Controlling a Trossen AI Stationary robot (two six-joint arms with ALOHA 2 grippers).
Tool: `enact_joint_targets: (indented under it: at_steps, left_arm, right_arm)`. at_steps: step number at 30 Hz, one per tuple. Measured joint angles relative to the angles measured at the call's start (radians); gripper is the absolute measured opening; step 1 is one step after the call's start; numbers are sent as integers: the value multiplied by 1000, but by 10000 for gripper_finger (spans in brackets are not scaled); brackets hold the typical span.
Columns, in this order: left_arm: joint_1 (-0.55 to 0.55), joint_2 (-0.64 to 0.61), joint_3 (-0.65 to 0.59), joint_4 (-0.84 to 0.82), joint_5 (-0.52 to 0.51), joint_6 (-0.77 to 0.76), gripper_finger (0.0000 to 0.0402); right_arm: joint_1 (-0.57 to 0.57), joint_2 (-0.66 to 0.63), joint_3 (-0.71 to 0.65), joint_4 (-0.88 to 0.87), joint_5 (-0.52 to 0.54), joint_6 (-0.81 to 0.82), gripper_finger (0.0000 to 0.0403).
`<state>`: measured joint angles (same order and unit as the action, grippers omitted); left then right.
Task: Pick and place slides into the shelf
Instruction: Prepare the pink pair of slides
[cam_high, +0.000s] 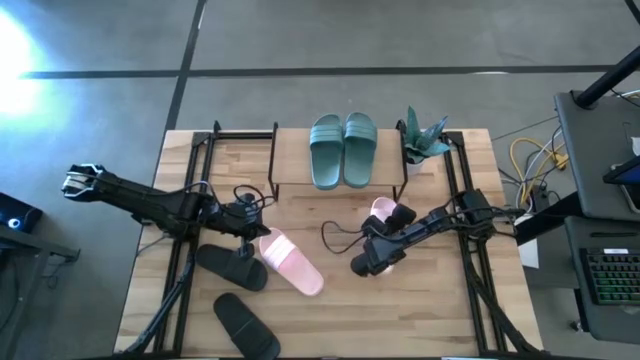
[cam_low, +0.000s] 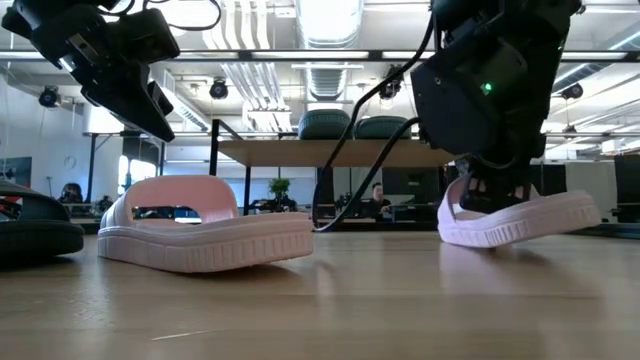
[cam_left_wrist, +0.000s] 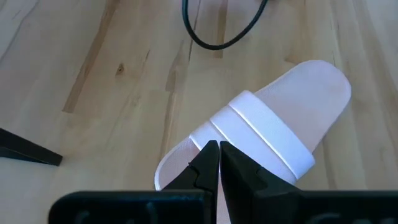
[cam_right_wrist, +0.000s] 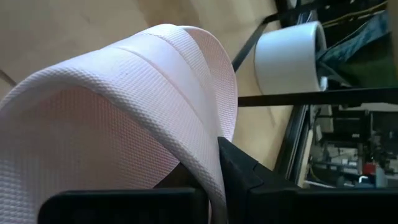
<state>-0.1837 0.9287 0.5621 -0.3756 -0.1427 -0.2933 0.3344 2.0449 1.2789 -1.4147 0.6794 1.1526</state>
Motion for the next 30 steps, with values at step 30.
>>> enact_joint_targets:
  at_steps: [30]
  left_arm:
    - [0, -2, 0, 0, 0, 13, 0]
  right_arm:
    - [71, -36, 240, -117, -37, -6, 149]
